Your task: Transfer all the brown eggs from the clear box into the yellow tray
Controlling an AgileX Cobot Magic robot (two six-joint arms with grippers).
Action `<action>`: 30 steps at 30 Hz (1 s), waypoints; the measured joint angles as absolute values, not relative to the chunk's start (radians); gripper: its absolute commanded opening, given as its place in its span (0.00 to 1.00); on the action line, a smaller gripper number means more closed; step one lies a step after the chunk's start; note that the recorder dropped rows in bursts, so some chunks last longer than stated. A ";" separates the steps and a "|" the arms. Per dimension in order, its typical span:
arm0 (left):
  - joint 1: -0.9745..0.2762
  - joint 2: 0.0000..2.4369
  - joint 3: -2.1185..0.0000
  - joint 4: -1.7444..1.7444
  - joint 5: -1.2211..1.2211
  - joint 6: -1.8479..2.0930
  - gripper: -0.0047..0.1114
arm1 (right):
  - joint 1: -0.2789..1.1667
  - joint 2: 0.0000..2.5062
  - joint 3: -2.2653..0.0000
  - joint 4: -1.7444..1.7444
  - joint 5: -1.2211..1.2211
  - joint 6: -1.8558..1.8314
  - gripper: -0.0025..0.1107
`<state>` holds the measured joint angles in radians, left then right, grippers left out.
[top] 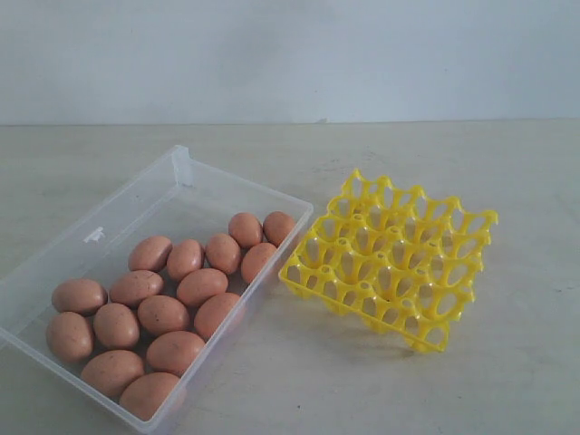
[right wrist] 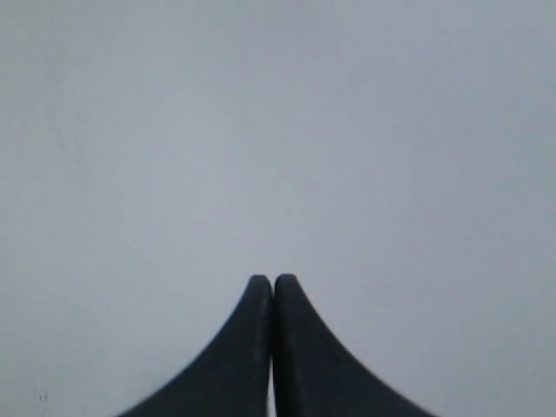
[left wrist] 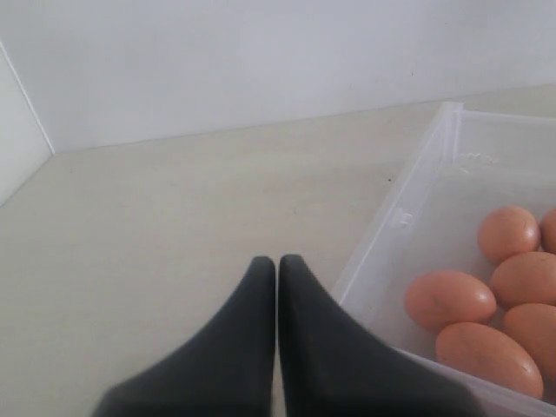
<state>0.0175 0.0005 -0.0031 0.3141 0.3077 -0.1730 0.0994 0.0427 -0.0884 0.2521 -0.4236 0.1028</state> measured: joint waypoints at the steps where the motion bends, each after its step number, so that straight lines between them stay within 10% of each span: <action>1: 0.017 0.001 -0.003 0.314 0.308 -0.173 0.05 | 0.099 0.089 -0.146 0.247 -0.434 0.094 0.02; 7: 0.017 0.001 -0.003 0.314 0.308 -0.173 0.05 | 0.099 0.616 -0.452 0.103 -0.335 -0.053 0.02; 16: 0.017 0.001 -0.003 0.314 0.308 -0.173 0.05 | 0.128 1.490 -1.146 0.000 0.554 -0.359 0.02; 30: 0.017 0.001 -0.003 0.314 0.308 -0.173 0.05 | 0.637 1.894 -1.572 0.146 0.850 -0.978 0.03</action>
<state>0.0175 0.0005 -0.0031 0.3141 0.3077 -0.1730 0.6366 1.8942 -1.5720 0.1460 0.8503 -0.9782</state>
